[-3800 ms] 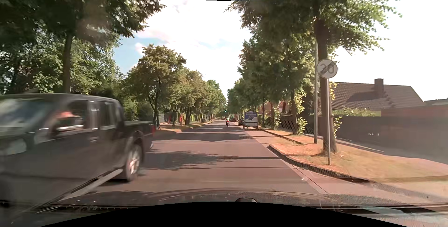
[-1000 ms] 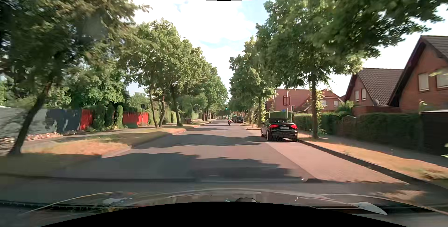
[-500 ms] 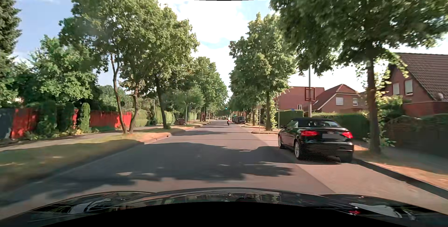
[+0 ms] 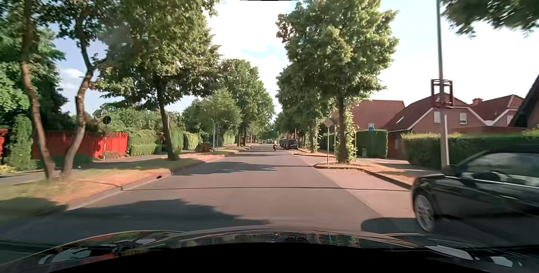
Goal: Follow the waypoints while adhering to traffic rules and regulations
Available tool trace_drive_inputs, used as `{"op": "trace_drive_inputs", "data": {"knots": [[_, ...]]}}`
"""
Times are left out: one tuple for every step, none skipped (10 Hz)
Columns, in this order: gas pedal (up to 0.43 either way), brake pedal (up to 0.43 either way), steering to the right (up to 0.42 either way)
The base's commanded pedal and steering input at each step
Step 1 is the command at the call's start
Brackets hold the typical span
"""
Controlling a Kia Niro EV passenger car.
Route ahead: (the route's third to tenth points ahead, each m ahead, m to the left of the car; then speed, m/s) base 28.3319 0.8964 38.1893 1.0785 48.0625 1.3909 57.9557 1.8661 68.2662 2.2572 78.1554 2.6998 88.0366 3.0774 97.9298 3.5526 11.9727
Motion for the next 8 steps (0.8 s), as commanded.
{"op": "trace_drive_inputs", "data": {"knots": [[0.228, 0.0, 0.0], [0.228, 0.0, 0.0], [0.228, 0.0, 0.0], [0.228, 0.0, -0.001], [0.228, 0.0, -0.001], [0.228, 0.0, -0.001], [0.228, 0.0, -0.001], [0.228, 0.0, -0.001]]}}
